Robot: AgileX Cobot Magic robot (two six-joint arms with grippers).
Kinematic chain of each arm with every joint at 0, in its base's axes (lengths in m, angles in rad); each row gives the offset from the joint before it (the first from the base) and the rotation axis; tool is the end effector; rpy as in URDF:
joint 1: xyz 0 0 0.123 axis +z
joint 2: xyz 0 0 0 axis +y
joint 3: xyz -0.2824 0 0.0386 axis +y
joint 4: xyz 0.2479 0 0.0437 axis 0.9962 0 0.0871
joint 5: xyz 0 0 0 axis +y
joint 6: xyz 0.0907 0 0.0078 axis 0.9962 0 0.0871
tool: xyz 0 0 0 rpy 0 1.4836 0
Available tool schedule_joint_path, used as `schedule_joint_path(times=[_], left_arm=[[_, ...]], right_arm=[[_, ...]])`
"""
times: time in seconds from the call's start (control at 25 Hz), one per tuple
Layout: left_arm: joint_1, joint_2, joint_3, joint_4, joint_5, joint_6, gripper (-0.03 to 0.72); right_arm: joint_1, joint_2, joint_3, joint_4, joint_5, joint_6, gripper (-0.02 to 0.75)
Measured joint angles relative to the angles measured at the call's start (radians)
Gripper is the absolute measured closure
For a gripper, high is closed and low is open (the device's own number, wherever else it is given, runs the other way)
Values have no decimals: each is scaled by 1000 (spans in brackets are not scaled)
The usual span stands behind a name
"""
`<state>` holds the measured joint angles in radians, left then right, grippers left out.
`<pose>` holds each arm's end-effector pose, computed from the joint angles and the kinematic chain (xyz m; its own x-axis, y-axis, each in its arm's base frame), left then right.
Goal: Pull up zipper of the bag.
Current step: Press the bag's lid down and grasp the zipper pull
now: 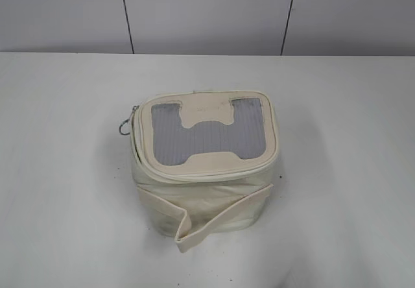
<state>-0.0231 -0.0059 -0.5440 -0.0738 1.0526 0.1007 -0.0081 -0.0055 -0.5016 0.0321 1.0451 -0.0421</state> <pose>-0.0111 -0.0056 0.2901 -0.3964 0.0731 -0.9152 0.1073 0.9937 0.0329 -0.0052 0.0026 0.2789 -0.4349 -0.0225 -0.9002 -0.0282 0.9995 -0.0113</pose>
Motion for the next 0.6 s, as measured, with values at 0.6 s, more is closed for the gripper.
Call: schedule_joint_path(times=[0.6], left_arm=[[0, 0, 0, 0, 0, 0, 449]], right_arm=[[0, 0, 0, 0, 0, 0, 152]])
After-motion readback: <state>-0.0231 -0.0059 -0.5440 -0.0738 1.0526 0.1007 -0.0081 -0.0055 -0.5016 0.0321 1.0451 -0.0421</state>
